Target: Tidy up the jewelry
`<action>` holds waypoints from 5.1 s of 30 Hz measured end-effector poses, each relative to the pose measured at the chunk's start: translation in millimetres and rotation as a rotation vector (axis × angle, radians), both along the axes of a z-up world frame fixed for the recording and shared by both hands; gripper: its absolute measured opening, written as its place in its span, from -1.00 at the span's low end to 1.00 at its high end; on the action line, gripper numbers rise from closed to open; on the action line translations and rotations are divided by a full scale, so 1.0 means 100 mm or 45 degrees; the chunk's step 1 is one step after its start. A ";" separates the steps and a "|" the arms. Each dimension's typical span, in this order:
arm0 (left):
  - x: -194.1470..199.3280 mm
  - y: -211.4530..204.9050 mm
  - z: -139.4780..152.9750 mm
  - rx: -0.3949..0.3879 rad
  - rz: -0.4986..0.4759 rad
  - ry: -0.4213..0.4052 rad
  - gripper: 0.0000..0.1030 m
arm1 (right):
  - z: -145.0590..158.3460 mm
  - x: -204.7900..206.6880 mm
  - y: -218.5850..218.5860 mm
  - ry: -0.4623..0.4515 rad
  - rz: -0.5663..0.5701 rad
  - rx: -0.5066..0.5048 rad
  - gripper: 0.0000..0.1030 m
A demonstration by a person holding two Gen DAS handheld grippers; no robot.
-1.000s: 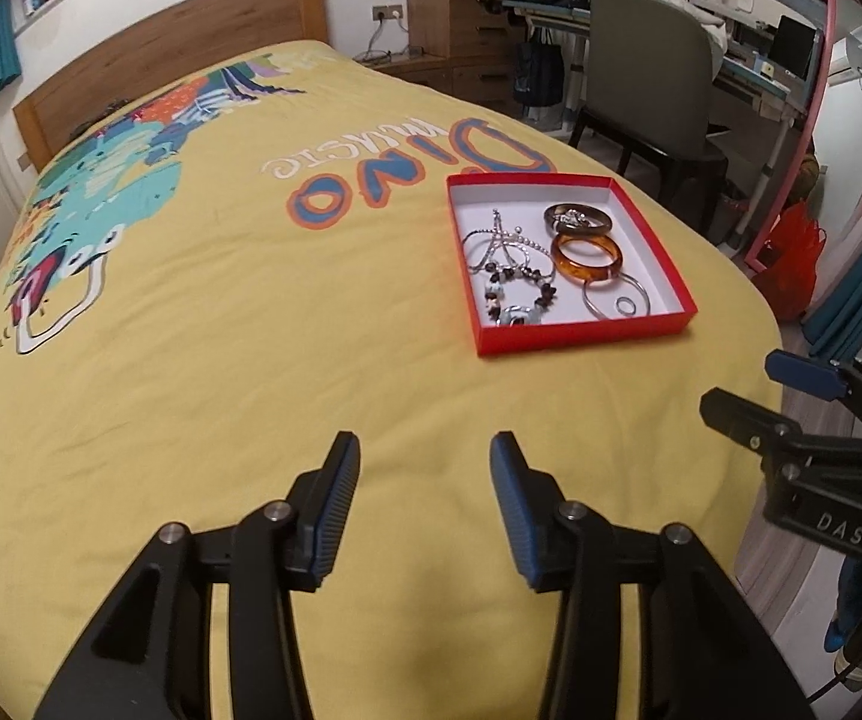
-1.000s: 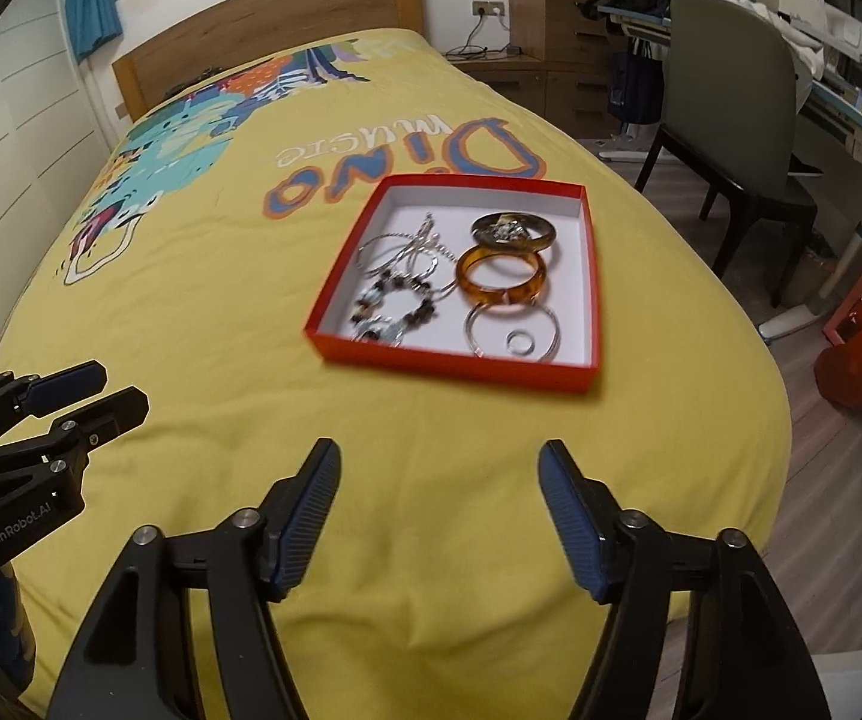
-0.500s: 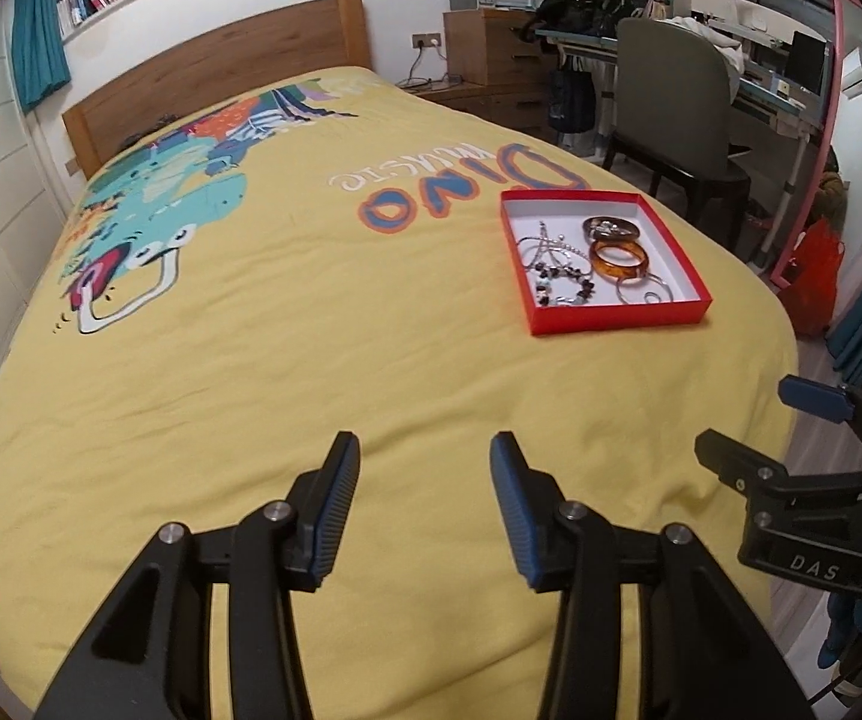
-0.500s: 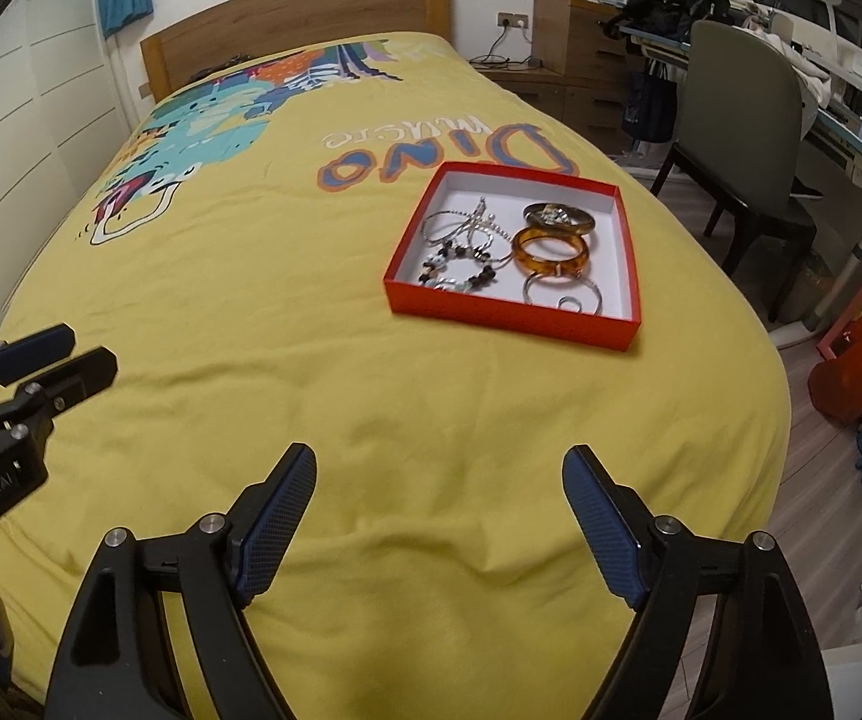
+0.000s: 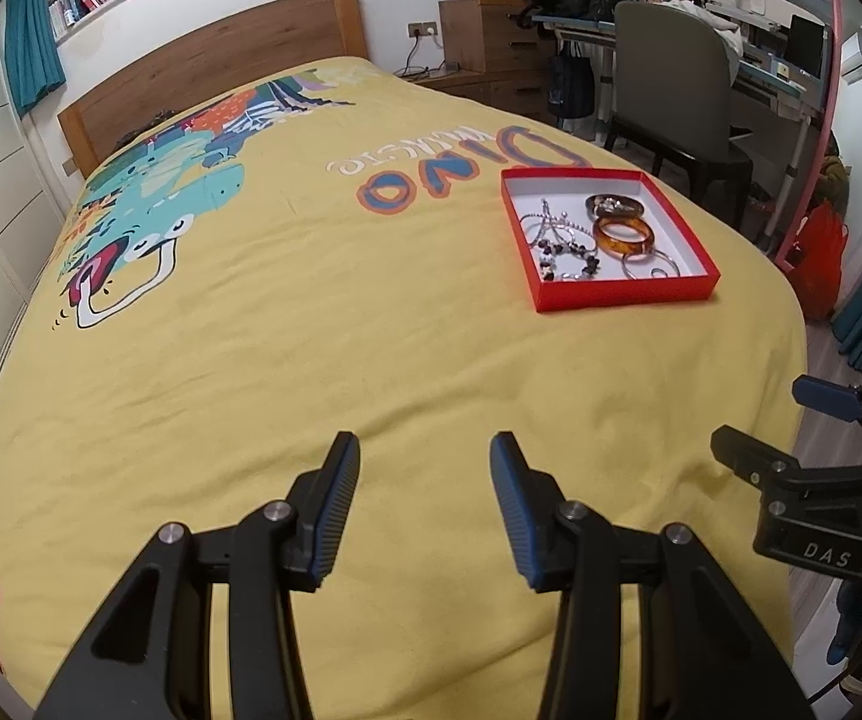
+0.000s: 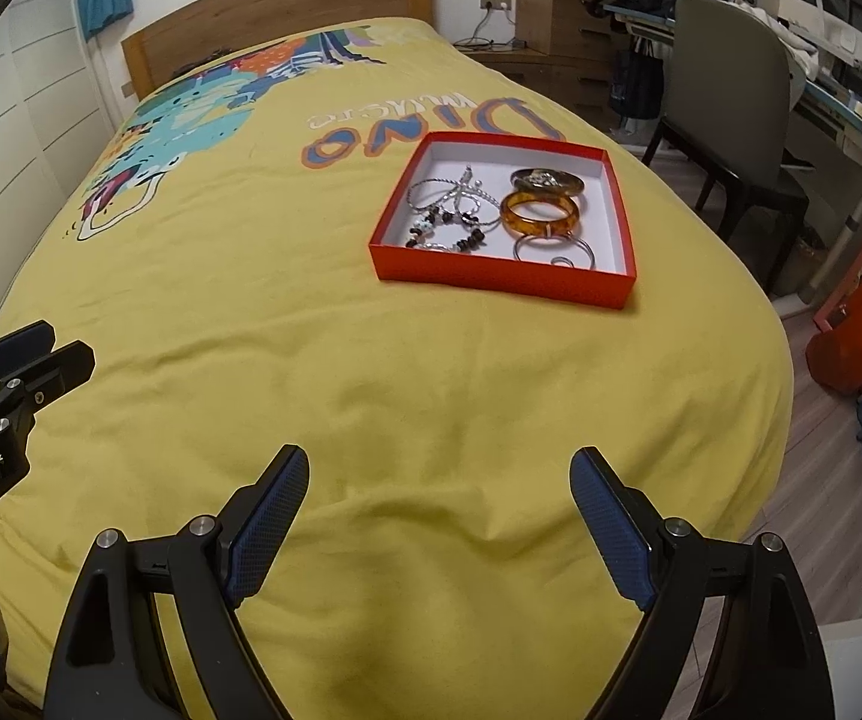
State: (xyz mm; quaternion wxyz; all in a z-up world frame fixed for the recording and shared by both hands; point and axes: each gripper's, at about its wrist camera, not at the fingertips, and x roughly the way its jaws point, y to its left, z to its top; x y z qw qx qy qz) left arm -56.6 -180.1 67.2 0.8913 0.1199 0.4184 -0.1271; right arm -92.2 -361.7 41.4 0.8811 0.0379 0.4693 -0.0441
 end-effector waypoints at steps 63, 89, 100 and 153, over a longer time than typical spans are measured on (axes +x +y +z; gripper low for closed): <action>0.19 -0.13 -0.22 0.020 0.014 0.054 -0.16 | -0.02 0.11 -0.24 -0.047 -0.053 -0.066 0.75; 0.19 -0.14 -0.24 0.009 0.001 0.066 -0.16 | -0.03 0.12 -0.23 -0.041 -0.048 -0.077 0.75; 0.18 -0.15 -0.24 0.008 0.001 0.067 -0.15 | -0.01 0.11 -0.22 -0.042 -0.051 -0.082 0.75; 0.19 -0.15 -0.26 0.015 -0.007 0.083 -0.14 | -0.08 0.08 -0.29 -0.007 -0.062 -0.078 0.75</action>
